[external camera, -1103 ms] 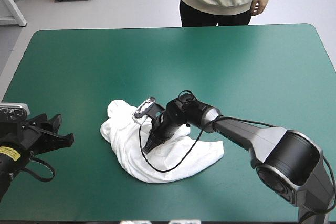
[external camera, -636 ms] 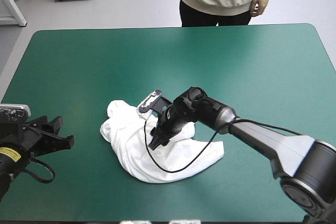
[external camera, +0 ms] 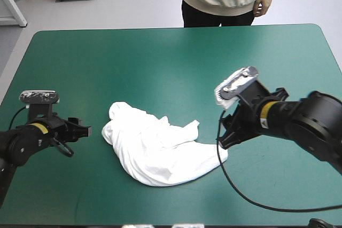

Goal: Fold the cloth

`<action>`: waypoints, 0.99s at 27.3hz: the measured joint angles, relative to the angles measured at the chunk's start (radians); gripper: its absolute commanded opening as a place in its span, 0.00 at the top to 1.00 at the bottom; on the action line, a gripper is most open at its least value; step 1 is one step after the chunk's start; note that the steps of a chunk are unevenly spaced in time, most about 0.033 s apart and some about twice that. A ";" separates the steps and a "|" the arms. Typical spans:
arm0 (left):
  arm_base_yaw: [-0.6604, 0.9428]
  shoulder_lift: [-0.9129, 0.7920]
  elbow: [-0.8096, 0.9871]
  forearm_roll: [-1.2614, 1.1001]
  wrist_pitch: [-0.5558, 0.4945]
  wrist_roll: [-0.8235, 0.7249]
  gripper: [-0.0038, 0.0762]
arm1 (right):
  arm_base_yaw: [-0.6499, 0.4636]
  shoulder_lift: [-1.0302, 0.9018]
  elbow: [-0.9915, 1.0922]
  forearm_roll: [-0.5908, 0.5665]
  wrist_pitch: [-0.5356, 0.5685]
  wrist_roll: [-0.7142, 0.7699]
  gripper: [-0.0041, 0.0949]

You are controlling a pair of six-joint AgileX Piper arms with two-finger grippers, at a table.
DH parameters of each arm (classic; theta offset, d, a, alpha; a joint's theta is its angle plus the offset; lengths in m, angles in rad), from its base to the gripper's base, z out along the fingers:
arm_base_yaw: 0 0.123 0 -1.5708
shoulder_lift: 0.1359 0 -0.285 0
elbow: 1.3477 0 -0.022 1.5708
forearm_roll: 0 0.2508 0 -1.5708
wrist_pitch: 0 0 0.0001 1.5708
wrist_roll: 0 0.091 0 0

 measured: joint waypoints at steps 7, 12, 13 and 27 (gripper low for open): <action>0.000 0.323 0.000 -0.143 -0.090 0.190 0.43 | 0.000 -0.123 0.123 -0.081 0.004 0.124 0.37; 0.000 0.446 0.000 -0.220 -0.165 0.287 0.43 | 0.000 -0.123 0.188 -0.085 -0.004 0.164 0.37; 0.000 0.465 -0.001 -0.222 -0.172 0.294 0.43 | 0.000 -0.123 0.196 -0.085 -0.011 0.172 0.37; 0.002 0.636 -0.016 -0.250 -0.234 0.348 0.62 | 0.000 -0.123 0.335 -0.183 -0.075 0.346 0.38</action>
